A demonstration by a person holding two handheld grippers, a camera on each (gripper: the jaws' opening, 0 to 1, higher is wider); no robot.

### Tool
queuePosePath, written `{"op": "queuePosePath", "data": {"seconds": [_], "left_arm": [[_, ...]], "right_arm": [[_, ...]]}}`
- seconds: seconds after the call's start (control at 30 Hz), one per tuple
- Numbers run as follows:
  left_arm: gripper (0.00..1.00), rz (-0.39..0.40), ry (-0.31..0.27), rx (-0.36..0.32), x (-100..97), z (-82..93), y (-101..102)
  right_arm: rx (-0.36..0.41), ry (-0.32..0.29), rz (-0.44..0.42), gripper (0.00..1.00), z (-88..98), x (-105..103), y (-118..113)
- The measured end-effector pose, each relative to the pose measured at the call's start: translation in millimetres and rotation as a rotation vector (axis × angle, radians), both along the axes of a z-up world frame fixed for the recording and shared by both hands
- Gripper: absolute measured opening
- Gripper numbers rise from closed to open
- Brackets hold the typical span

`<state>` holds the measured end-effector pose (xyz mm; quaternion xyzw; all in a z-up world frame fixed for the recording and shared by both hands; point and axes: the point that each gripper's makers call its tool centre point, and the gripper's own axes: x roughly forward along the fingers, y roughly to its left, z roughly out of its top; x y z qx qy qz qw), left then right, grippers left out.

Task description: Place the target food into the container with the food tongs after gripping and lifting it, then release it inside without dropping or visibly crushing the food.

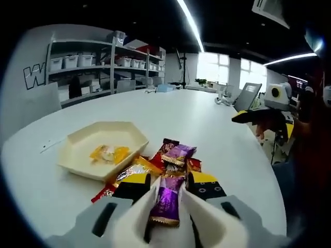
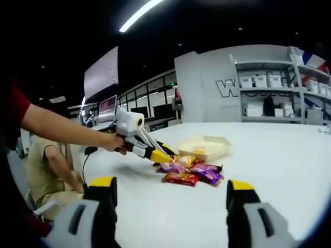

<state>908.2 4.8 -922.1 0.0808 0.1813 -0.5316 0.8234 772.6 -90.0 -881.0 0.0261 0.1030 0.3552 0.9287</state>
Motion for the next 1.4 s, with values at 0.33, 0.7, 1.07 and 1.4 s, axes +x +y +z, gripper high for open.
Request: {"op": "queuePosePath", "data": {"seconds": [0.33,0.7,1.07,1.4], "left_arm": [[0.23,0.010,0.015,0.032,-0.8,-13.1,-2],[0.22,0.064,0.067,0.009,-5.0,-4.1,2],[0.22,0.103,-0.017,-0.035,6.1,27.9,12],[0.22,0.149,-0.046,-0.031,24.2,38.0,18]], "right_arm": [[0.002,-0.006,-0.004,0.84,3.5,1,-5],[-0.010,0.004,-0.002,0.83,-2.5,0,-4],[0.005,0.003,0.005,0.83,0.8,-1,-1],[-0.013,0.010,0.008,0.83,-5.1,-3,1]]}}
